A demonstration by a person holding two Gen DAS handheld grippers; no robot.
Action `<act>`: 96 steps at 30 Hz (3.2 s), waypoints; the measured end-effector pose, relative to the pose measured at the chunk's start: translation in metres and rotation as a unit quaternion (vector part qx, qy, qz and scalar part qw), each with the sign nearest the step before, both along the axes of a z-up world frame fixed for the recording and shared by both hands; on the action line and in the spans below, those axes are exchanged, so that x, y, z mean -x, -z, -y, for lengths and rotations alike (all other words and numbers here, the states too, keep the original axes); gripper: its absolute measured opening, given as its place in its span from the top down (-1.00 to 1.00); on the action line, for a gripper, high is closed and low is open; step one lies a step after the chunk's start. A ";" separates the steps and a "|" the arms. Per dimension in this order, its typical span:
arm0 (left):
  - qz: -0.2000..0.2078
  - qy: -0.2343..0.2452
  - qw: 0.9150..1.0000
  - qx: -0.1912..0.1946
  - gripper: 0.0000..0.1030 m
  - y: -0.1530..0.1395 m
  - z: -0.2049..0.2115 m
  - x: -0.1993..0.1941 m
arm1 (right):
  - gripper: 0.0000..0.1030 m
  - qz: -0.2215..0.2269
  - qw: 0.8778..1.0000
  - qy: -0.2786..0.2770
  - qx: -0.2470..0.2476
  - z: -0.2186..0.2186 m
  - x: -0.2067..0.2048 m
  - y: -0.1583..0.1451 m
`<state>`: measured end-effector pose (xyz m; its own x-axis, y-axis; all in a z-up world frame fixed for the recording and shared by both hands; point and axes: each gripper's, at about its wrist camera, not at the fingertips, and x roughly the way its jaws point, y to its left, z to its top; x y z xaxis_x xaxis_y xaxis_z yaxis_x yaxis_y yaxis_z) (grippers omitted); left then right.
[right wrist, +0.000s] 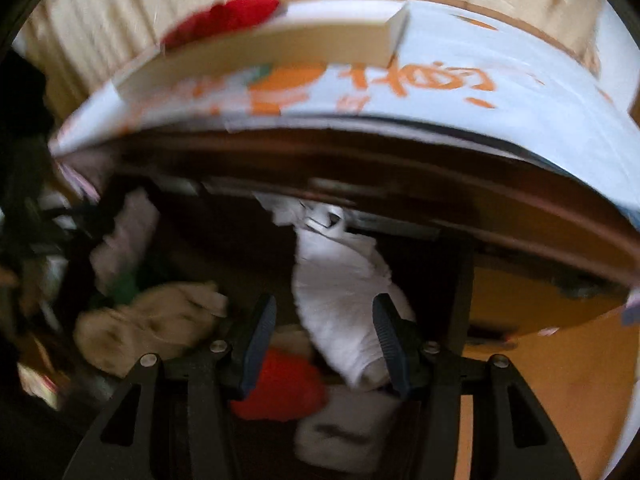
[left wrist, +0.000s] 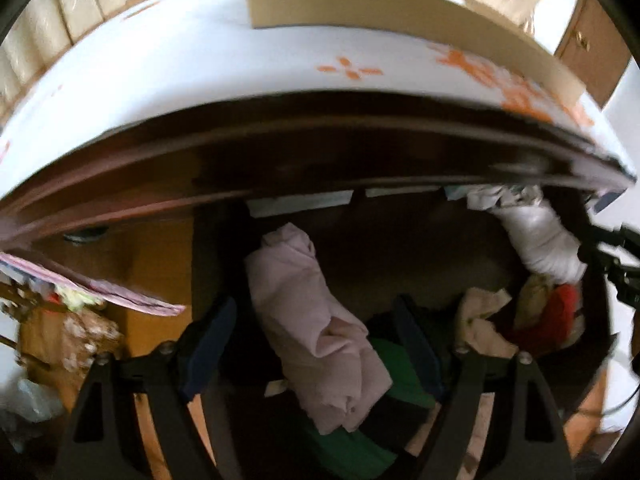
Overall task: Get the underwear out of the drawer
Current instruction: 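Grasp the white dotted underwear with the right gripper while the left reaches toward pink clothing, then hold the white underwear in the right gripper while the left positions over the pink underwear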
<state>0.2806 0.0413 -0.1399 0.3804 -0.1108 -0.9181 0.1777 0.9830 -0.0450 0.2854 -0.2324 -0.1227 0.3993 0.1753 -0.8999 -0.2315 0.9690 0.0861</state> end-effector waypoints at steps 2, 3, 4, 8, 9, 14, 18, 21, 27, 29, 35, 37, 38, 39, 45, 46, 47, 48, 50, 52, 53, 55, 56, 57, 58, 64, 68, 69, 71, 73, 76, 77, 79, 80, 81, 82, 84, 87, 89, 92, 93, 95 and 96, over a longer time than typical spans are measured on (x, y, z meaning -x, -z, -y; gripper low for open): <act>0.007 0.007 1.000 -0.028 -0.58 0.004 0.006 0.001 | -0.04 -0.004 1.000 -0.025 0.018 -0.003 -0.005 0.010; 0.008 0.011 0.999 -0.037 -0.58 0.005 0.008 0.001 | -0.03 -0.012 0.999 -0.038 0.022 -0.004 -0.008 0.018; 0.008 0.013 0.999 -0.048 -0.58 0.007 0.011 0.000 | -0.03 -0.020 0.999 -0.044 0.026 -0.005 -0.011 0.023; -0.010 0.008 0.998 -0.055 -0.58 0.012 0.019 -0.004 | -0.03 -0.045 0.996 -0.057 0.057 -0.004 -0.026 0.039; -0.019 0.006 0.998 -0.051 -0.58 0.015 0.021 -0.005 | -0.04 -0.048 0.995 -0.059 0.060 -0.005 -0.028 0.041; -0.042 -0.008 0.995 -0.088 -0.58 0.033 0.025 -0.009 | -0.08 -0.060 0.991 -0.089 0.085 -0.011 -0.032 0.049; -0.048 -0.012 0.992 -0.115 -0.59 0.038 0.028 -0.010 | -0.12 -0.063 0.986 -0.113 0.109 -0.015 -0.026 0.052; -0.064 0.004 0.989 -0.135 -0.62 0.044 0.033 -0.010 | -0.12 -0.060 0.983 -0.115 0.127 -0.016 -0.021 0.055; -0.075 0.024 0.989 -0.127 -0.60 0.048 0.033 -0.011 | -0.10 -0.070 0.981 -0.098 0.150 -0.017 -0.025 0.058; -0.069 0.023 0.991 -0.110 -0.55 0.045 0.029 -0.009 | 0.00 -0.073 0.982 -0.089 0.146 -0.015 -0.026 0.056; -0.034 0.013 0.999 -0.031 -0.02 0.028 0.003 -0.004 | 0.41 -0.074 0.992 -0.054 0.087 -0.015 -0.023 0.046; -0.026 0.004 1.000 -0.002 0.19 0.022 -0.011 -0.003 | 0.44 -0.073 0.995 -0.046 0.056 -0.009 -0.016 0.039; -0.023 -0.003 1.000 0.019 0.28 0.020 -0.019 -0.003 | 0.45 -0.071 0.996 -0.043 0.042 -0.007 -0.014 0.034; -0.023 -0.007 0.999 0.033 0.30 0.018 -0.026 -0.003 | 0.45 -0.070 0.997 -0.037 0.023 -0.004 -0.012 0.029; -0.035 -0.016 0.998 0.051 0.34 0.017 -0.026 -0.009 | 0.45 -0.081 0.984 -0.021 -0.155 0.009 0.002 -0.009; -0.037 -0.030 0.998 0.042 0.29 0.015 -0.023 -0.009 | 0.45 -0.086 0.978 -0.023 -0.188 0.006 0.008 -0.013; -0.039 -0.034 0.998 0.039 0.26 0.013 -0.017 -0.009 | 0.45 -0.091 0.971 -0.027 -0.218 0.004 0.013 -0.016; -0.044 -0.037 0.998 0.033 0.24 0.013 -0.009 -0.009 | 0.45 -0.096 0.966 -0.030 -0.238 0.001 0.012 -0.019; -0.055 -0.037 0.998 0.016 0.01 0.015 -0.002 -0.010 | 0.45 -0.112 0.951 -0.037 -0.285 -0.009 0.012 -0.022; -0.060 -0.029 0.998 -0.002 -0.15 0.020 0.008 -0.011 | 0.45 -0.126 0.943 -0.038 -0.307 -0.020 0.010 -0.016; -0.062 -0.026 0.997 -0.026 -0.16 0.024 0.014 -0.013 | 0.45 -0.130 0.942 -0.038 -0.306 -0.023 0.011 -0.013; -0.065 -0.020 0.996 -0.058 -0.16 0.031 0.023 -0.016 | 0.45 -0.143 0.944 -0.038 -0.296 -0.029 0.014 0.002; -0.067 -0.013 0.995 -0.069 -0.21 0.033 0.028 -0.017 | 0.45 -0.152 0.943 -0.036 -0.294 -0.031 0.015 0.007; -0.069 -0.009 0.994 -0.079 -0.22 0.036 0.032 -0.018 | 0.45 -0.159 0.942 -0.036 -0.293 -0.033 0.016 0.011; -0.070 -0.010 0.994 -0.080 -0.28 0.036 0.033 -0.019 | 0.45 -0.165 0.943 -0.035 -0.287 -0.036 0.018 0.016; -0.052 -0.009 0.997 -0.051 -0.08 0.029 0.024 -0.016 | 0.44 -0.160 0.951 -0.044 -0.262 -0.039 0.026 0.016; -0.036 0.012 0.997 -0.066 0.00 0.029 0.025 -0.009 | 0.44 -0.156 0.951 -0.039 -0.266 -0.029 0.025 0.015; -0.034 0.012 0.997 -0.067 0.01 0.030 0.026 -0.010 | 0.44 -0.155 0.950 -0.036 -0.268 -0.026 0.026 0.015; -0.030 0.005 0.998 -0.056 0.20 0.027 0.024 -0.008 | 0.44 -0.155 0.949 -0.030 -0.272 -0.021 0.026 0.015; -0.054 0.007 0.998 0.009 0.79 0.029 0.024 -0.009 | 0.44 -0.153 0.948 -0.026 -0.276 -0.020 0.026 0.014; -0.098 0.033 0.991 0.089 0.78 0.037 0.029 -0.007 | 0.44 -0.154 0.946 -0.018 -0.283 -0.017 0.026 0.015; -0.084 0.043 0.993 0.066 0.78 0.036 0.034 -0.003 | 0.44 -0.153 0.946 -0.017 -0.284 -0.016 0.026 0.016; -0.069 0.052 0.995 0.055 0.78 0.030 0.036 0.000 | 0.44 -0.150 0.948 -0.014 -0.281 -0.015 0.027 0.015; -0.072 0.055 0.994 0.063 0.78 0.028 0.034 0.000 | 0.44 -0.149 0.948 -0.014 -0.279 -0.014 0.028 0.014; -0.075 0.055 0.993 0.067 0.78 0.026 0.033 -0.001 | 0.44 -0.149 0.949 -0.013 -0.278 -0.013 0.029 0.014; -0.076 0.051 0.994 0.067 0.76 0.024 0.030 -0.002 | 0.44 -0.149 0.949 -0.011 -0.278 -0.013 0.029 0.014; -0.072 0.051 0.994 0.060 0.66 0.017 0.027 -0.006 | 0.43 -0.149 0.948 -0.009 -0.282 -0.012 0.029 0.014; -0.064 0.049 0.996 0.038 -0.09 0.006 0.030 -0.005 | 0.41 -0.149 0.948 -0.009 -0.280 -0.014 0.029 0.014; -0.056 0.057 0.997 0.021 -0.39 0.007 0.032 -0.009 | 0.40 -0.148 0.951 -0.015 -0.273 -0.018 0.030 0.013; -0.063 0.057 0.996 -0.013 -0.39 0.017 0.034 -0.018 | 0.35 -0.142 0.958 -0.028 -0.247 -0.026 0.030 0.009; -0.067 0.055 0.996 -0.021 -0.41 0.022 0.032 -0.021 | 0.33 -0.141 0.960 -0.031 -0.240 -0.028 0.030 0.009; -0.068 0.057 0.994 -0.064 -0.42 0.031 0.038 -0.021 | 0.31 -0.141 0.964 -0.035 -0.225 -0.033 0.029 0.008; -0.069 0.060 0.993 -0.076 -0.44 0.033 0.041 -0.020 | 0.29 -0.140 0.965 -0.038 -0.217 -0.035 0.028 0.008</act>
